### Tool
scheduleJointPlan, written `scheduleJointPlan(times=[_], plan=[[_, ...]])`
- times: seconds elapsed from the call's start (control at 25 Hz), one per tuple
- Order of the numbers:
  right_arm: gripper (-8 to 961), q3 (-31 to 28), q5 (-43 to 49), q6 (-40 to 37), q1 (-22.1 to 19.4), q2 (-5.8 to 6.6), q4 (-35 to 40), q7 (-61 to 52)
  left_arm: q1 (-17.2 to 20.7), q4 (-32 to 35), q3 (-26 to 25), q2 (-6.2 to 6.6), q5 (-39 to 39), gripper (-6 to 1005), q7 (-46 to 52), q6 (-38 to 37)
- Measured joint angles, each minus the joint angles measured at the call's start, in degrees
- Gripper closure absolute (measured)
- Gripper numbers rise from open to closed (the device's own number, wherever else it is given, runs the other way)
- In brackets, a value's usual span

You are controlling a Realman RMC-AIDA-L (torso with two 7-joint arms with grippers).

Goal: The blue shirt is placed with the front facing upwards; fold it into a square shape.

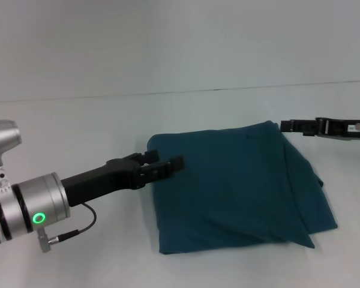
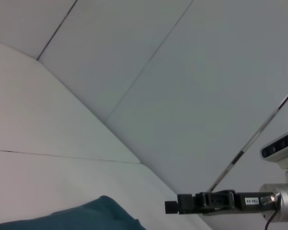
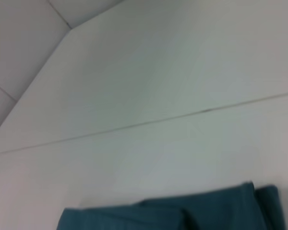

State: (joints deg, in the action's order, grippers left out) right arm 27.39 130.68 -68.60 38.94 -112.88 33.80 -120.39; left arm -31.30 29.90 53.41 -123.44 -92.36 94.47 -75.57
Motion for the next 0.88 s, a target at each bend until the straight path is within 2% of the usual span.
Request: scheduleJointPlan(times=[0.28,0.48,0.88], plan=[[83,2.41,0.12,3.29,2.34,-0.25,-2.64,-1.93,0.03,0.14,-1.41,0.26,-0.82,31,0.23,0.45],[83,4.92,0.17,3.65,2.04,-0.52,-2.74,-3.41,-0.1,0.17,-1.4,0.29,-1.48,32,0.3,0.88],[82,6.05,0.77,4.63,0.97,-0.48,-4.26,-3.71,0.0,-0.04,-1.46,0.15,-1.76,33,0.42,1.2]])
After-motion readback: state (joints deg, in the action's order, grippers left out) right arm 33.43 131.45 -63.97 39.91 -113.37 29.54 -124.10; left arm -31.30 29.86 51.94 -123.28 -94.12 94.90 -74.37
